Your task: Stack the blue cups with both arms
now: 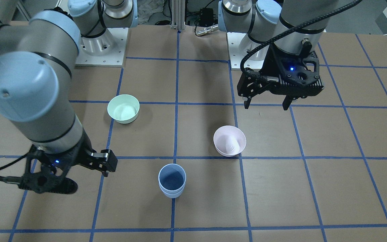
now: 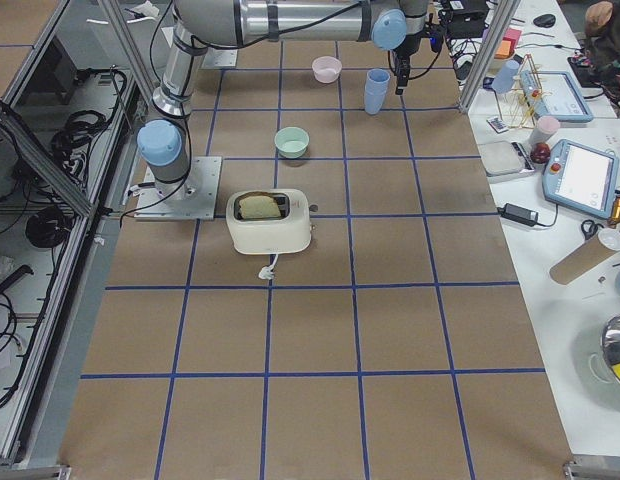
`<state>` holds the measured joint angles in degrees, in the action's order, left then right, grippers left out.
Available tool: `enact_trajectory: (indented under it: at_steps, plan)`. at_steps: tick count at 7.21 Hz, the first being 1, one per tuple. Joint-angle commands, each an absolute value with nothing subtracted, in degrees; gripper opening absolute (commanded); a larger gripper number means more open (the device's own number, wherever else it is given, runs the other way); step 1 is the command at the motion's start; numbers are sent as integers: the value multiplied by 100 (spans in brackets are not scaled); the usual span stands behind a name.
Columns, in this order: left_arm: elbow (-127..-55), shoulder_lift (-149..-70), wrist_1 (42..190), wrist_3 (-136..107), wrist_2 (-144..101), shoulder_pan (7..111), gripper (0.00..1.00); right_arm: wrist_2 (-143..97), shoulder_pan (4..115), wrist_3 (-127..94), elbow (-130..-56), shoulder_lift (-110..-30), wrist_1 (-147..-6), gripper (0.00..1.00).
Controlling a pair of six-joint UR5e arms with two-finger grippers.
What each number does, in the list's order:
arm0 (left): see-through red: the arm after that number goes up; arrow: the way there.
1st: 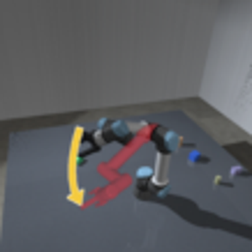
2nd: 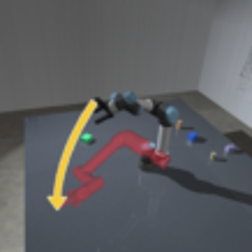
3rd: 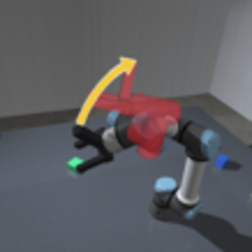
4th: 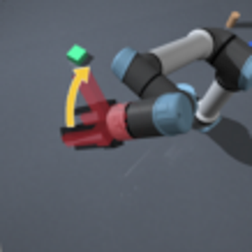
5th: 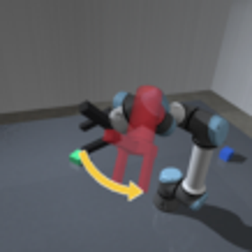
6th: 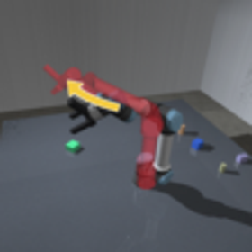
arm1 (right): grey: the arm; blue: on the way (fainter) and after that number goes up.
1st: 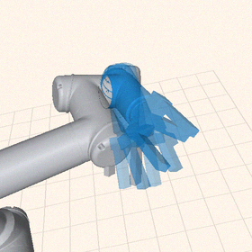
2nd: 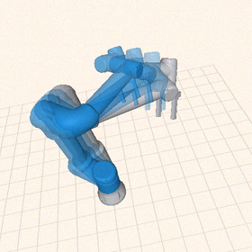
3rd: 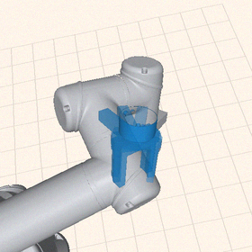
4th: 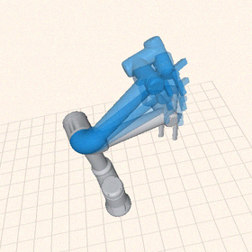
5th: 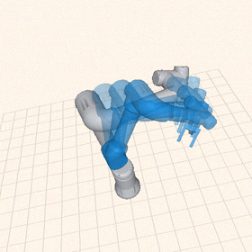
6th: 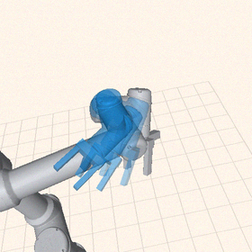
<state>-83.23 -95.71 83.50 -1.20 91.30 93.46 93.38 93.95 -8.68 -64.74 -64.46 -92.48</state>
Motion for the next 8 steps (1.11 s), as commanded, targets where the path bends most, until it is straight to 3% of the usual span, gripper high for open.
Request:
enact_trajectory:
  at_steps: [1, 4, 8]
  plan:
    - [-8323, -9571, 8350, -123, 9123, 9343, 100, 9352, 9255, -711, -7080, -7422, -8727, 96]
    - [-8323, -9571, 8350, -123, 9141, 9343, 100, 9325, 9246, -660, -8004, -8147, -9095, 100]
    - [-8323, -9571, 8350, -123, 9132, 9334, 100, 9096, 9220, -633, -8104, -8182, -9387, 100]
